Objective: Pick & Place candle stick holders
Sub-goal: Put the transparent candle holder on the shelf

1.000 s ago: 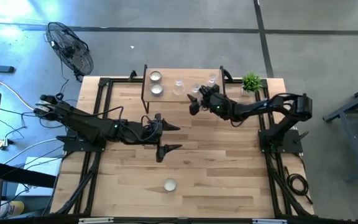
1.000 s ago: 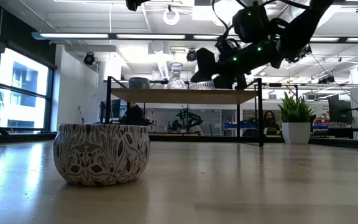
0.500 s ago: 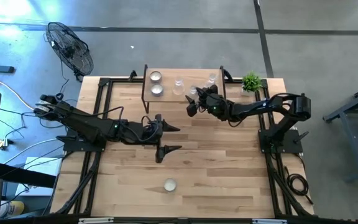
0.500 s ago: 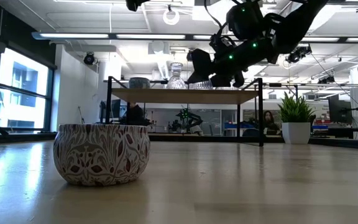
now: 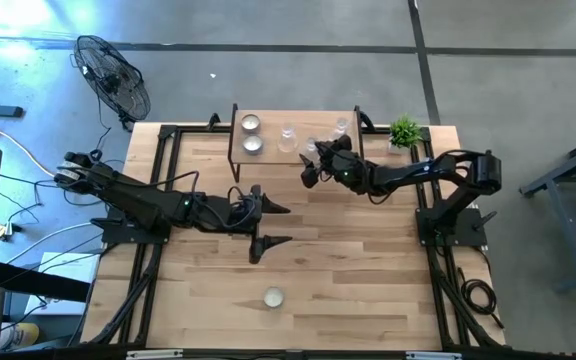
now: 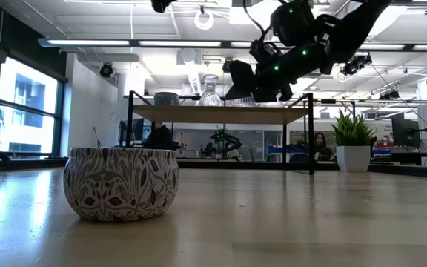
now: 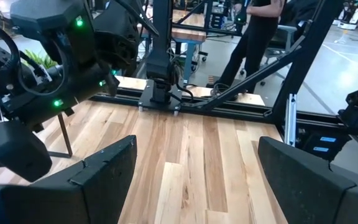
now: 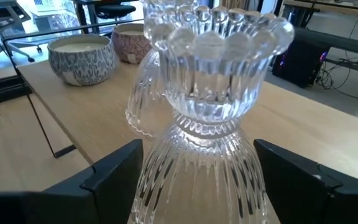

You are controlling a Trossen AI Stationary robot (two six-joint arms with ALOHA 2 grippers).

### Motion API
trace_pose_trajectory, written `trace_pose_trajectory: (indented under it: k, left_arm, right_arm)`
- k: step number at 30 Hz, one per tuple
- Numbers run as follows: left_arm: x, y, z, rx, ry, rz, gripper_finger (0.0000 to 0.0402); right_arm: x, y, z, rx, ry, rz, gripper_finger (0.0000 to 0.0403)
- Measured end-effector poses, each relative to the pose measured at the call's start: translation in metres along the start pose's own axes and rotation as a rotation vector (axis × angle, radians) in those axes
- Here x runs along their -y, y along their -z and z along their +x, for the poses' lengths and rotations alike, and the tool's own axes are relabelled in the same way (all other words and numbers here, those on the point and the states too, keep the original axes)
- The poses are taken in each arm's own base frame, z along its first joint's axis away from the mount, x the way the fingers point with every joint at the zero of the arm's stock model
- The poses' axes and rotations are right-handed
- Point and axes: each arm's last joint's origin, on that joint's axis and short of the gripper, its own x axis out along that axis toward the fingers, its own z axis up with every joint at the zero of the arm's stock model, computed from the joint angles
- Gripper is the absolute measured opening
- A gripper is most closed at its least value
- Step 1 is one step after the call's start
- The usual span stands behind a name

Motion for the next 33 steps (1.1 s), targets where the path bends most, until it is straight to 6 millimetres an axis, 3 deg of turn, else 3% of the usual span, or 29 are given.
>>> trace_pose_trajectory:
  k: [33]
  left_arm:
    - [0.0001, 0.0, 0.0, 0.0, 0.001, 0.0, 0.0331]
  right_arm:
    - [0.0072, -0.0026, 0.0003, -0.035, -0.039, 0.048, 0.0295]
